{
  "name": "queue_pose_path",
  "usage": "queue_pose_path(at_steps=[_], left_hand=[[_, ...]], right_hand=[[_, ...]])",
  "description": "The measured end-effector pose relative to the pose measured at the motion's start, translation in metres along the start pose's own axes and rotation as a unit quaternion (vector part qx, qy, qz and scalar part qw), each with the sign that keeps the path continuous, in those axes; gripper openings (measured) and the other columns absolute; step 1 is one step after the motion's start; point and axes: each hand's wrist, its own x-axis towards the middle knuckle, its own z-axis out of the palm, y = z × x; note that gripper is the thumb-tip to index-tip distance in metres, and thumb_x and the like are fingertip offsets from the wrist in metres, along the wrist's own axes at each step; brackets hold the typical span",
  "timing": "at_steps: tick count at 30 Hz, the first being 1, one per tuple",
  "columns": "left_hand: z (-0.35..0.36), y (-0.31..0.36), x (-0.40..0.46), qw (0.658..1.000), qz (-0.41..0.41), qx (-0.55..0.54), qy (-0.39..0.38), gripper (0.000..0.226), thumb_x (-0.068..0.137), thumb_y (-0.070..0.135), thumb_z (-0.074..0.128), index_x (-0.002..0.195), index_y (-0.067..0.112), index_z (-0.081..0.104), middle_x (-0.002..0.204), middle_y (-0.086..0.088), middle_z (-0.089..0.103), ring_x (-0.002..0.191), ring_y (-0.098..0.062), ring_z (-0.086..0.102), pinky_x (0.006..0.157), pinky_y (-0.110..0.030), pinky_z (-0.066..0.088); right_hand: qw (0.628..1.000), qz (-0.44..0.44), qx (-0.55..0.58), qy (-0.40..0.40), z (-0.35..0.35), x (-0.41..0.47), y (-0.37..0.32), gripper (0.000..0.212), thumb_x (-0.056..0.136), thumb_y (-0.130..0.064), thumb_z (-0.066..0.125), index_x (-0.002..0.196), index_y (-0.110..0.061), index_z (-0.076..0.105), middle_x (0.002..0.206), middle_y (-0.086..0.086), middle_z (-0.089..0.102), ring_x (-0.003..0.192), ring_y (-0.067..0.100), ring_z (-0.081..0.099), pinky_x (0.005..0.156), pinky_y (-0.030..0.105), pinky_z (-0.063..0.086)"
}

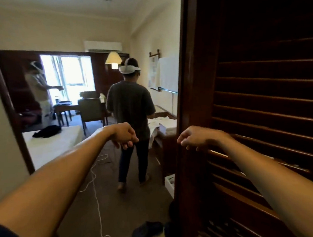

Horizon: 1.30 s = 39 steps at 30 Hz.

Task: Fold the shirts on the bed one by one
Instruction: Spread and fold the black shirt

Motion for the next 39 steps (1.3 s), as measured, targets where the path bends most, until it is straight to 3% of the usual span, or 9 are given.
queue_pose_path(at_steps=[6, 10, 12, 18, 24, 28, 30, 33, 39], left_hand=[[-0.058, -0.087, 0.038, 0.997, -0.058, -0.012, 0.055, 0.012, 0.097, 0.032, 0.062, 0.096, 0.021, 0.066, 0.088, 0.001, 0.072, 0.078, -0.015, 0.071, 0.063, -0.032, 0.055], [-0.108, -0.136, 0.082, 0.995, -0.08, -0.002, 0.061, 0.01, 0.099, 0.031, 0.06, 0.098, 0.022, 0.065, 0.093, -0.001, 0.07, 0.082, -0.015, 0.071, 0.064, -0.031, 0.056], [-0.136, -0.16, 0.108, 0.994, -0.094, 0.0, 0.06, 0.015, 0.1, 0.03, 0.058, 0.107, 0.018, 0.065, 0.093, -0.001, 0.07, 0.083, -0.015, 0.071, 0.073, -0.035, 0.059], [-0.211, -0.229, 0.196, 0.99, -0.112, 0.003, 0.085, 0.025, 0.099, 0.03, 0.059, 0.114, 0.012, 0.067, 0.095, -0.001, 0.071, 0.087, -0.016, 0.072, 0.085, -0.041, 0.059], [-0.266, -0.283, 0.296, 0.99, -0.098, 0.014, 0.101, 0.025, 0.1, 0.028, 0.058, 0.116, 0.011, 0.067, 0.095, -0.002, 0.071, 0.086, -0.016, 0.073, 0.072, -0.033, 0.059], [-0.301, -0.321, 0.358, 0.988, -0.094, -0.005, 0.126, 0.019, 0.099, 0.029, 0.06, 0.11, 0.015, 0.068, 0.099, -0.005, 0.072, 0.09, -0.018, 0.072, 0.08, -0.038, 0.061], [-0.321, -0.344, 0.386, 0.984, -0.101, -0.009, 0.143, 0.014, 0.098, 0.03, 0.061, 0.102, 0.019, 0.069, 0.098, -0.005, 0.073, 0.089, -0.018, 0.073, 0.082, -0.041, 0.061], [-0.353, -0.383, 0.425, 0.977, -0.121, -0.013, 0.177, 0.013, 0.098, 0.029, 0.062, 0.091, 0.02, 0.069, 0.09, -0.003, 0.073, 0.079, -0.013, 0.072, 0.07, -0.034, 0.061], [-0.401, -0.481, 0.511, 0.966, -0.173, -0.019, 0.192, 0.017, 0.097, 0.03, 0.063, 0.1, 0.015, 0.072, 0.086, 0.001, 0.075, 0.069, -0.006, 0.071, 0.054, -0.022, 0.053]], right_hand=[[0.996, -0.078, 0.025, 0.046, 0.02, 0.127, -0.068, 0.013, 0.094, -0.018, 0.062, 0.1, -0.027, 0.07, 0.097, -0.002, 0.07, 0.084, 0.011, 0.07, 0.058, 0.021, 0.052], [0.994, -0.106, 0.026, 0.023, 0.025, 0.226, -0.118, 0.013, 0.095, -0.019, 0.062, 0.104, -0.024, 0.069, 0.1, 0.001, 0.071, 0.086, 0.015, 0.071, 0.08, 0.035, 0.06], [0.994, -0.106, 0.027, 0.018, 0.023, 0.276, -0.14, 0.013, 0.097, -0.019, 0.061, 0.107, -0.021, 0.068, 0.104, 0.004, 0.07, 0.088, 0.017, 0.071, 0.084, 0.037, 0.059], [0.991, -0.125, 0.037, 0.025, 0.014, 0.419, -0.19, 0.011, 0.096, -0.02, 0.063, 0.104, -0.021, 0.07, 0.1, 0.004, 0.071, 0.087, 0.016, 0.071, 0.061, 0.024, 0.055], [0.987, -0.156, 0.008, 0.037, 0.003, 0.565, -0.218, 0.008, 0.095, -0.023, 0.063, 0.095, -0.027, 0.069, 0.082, -0.003, 0.071, 0.072, 0.009, 0.071, 0.05, 0.02, 0.051], [0.983, -0.184, -0.003, 0.029, -0.005, 0.663, -0.235, 0.015, 0.093, -0.021, 0.065, 0.085, -0.033, 0.067, 0.087, -0.006, 0.07, 0.077, 0.01, 0.071, 0.051, 0.022, 0.056], [0.98, -0.194, -0.018, 0.025, -0.01, 0.71, -0.248, 0.014, 0.092, -0.02, 0.065, 0.086, -0.032, 0.068, 0.086, -0.006, 0.07, 0.075, 0.01, 0.072, 0.051, 0.022, 0.056], [0.975, -0.222, -0.024, 0.02, -0.01, 0.781, -0.274, 0.012, 0.093, -0.019, 0.064, 0.099, -0.025, 0.072, 0.085, -0.005, 0.07, 0.073, 0.009, 0.071, 0.048, 0.019, 0.054], [0.963, -0.263, -0.051, 0.005, 0.018, 0.923, -0.32, 0.015, 0.095, -0.017, 0.061, 0.105, -0.019, 0.073, 0.094, 0.005, 0.07, 0.083, 0.022, 0.071, 0.072, 0.035, 0.063]])
